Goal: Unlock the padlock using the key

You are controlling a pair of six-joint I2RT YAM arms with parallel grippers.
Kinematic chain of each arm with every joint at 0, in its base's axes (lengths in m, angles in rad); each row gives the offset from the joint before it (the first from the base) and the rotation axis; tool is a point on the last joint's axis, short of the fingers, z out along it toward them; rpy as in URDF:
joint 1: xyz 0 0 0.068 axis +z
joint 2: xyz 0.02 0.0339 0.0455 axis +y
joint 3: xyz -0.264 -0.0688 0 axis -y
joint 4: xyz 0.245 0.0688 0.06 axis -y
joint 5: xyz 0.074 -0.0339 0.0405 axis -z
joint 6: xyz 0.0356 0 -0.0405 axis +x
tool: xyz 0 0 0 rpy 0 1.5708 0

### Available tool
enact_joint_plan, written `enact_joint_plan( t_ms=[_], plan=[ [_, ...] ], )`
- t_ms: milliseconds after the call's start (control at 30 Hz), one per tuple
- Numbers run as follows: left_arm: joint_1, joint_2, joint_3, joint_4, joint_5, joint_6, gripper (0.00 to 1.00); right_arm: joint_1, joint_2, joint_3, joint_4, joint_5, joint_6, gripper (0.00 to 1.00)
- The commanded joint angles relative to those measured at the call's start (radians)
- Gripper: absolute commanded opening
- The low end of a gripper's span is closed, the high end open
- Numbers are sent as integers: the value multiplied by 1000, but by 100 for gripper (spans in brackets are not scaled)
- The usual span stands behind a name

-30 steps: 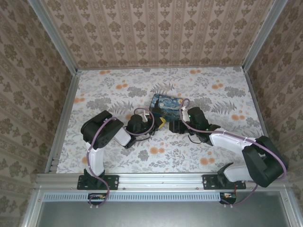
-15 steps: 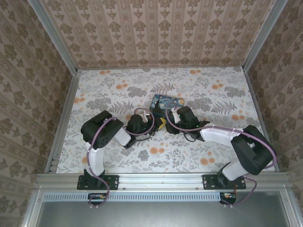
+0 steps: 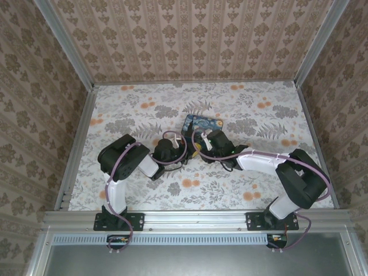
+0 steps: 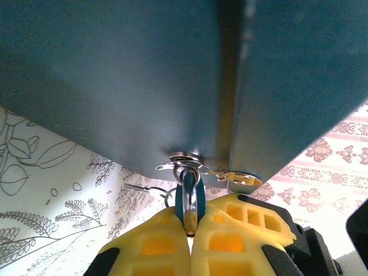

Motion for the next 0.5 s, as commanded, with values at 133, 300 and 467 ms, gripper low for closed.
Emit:
enact_joint_plan(
  t_ms=[133, 300, 467],
  plan=[
    [1, -40, -7, 37, 37, -4, 0, 53, 13, 31, 5, 187, -93, 29],
    [0, -38, -10, 37, 36, -4, 0, 84, 10, 23, 32, 259, -120, 28],
    [-1, -40, -7, 37, 38, -6, 0, 89, 30, 39, 42, 282, -130, 26]
  ],
)
